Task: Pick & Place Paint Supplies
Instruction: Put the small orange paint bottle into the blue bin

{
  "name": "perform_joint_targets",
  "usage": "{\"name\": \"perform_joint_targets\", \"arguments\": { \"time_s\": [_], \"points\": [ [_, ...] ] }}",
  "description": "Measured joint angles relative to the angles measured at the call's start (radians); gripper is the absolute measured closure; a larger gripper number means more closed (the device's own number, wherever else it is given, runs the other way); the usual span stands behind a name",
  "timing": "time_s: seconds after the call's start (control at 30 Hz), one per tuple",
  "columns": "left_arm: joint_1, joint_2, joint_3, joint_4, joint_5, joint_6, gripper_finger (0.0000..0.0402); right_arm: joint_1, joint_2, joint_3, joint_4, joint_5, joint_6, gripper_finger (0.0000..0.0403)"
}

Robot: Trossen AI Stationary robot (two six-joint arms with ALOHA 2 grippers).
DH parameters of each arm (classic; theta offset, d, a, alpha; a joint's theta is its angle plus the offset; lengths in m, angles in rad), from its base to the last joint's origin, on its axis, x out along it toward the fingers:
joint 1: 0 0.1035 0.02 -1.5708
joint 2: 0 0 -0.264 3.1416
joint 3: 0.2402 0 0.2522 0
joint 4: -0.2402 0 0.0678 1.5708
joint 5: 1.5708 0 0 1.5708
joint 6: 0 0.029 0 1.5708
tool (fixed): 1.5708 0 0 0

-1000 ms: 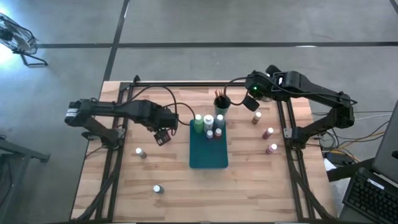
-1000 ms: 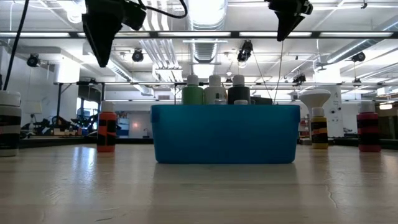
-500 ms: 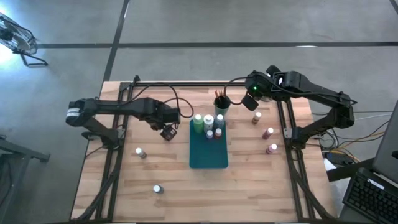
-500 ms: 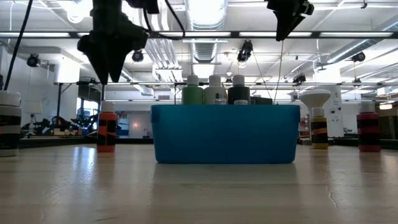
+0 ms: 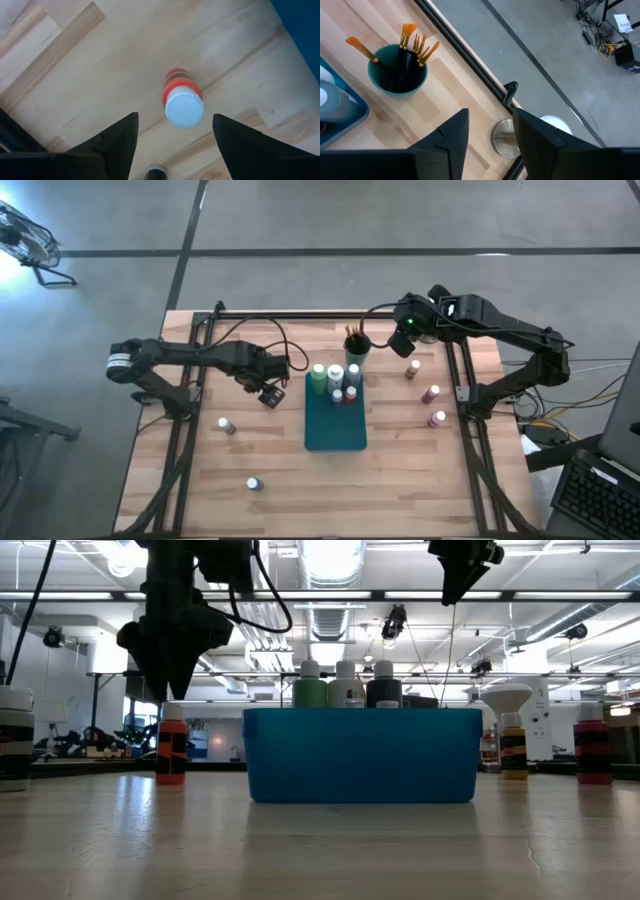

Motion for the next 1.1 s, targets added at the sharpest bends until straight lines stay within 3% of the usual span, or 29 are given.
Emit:
{"name": "perform_joint_targets", "arguments": {
  "time_s": [0.3,0.7,1.1],
  "points": [
    [0.002,0.027,-0.012,0.055,0.001,0.001,0.0143,0.0,0.0,0.0,0.003,0.0,0.0,0.0248],
    [0.002,0.067,-0.012,0.052,0.016,0.053,0.0144,0.0,0.0,0.0,0.002,0.0,-0.001,0.0292],
    [0.002,0.067,-0.012,0.056,0.018,0.085,0.017,0.0,0.0,0.0,0.002,0.0,-0.008,0.0337]
  ]
}}
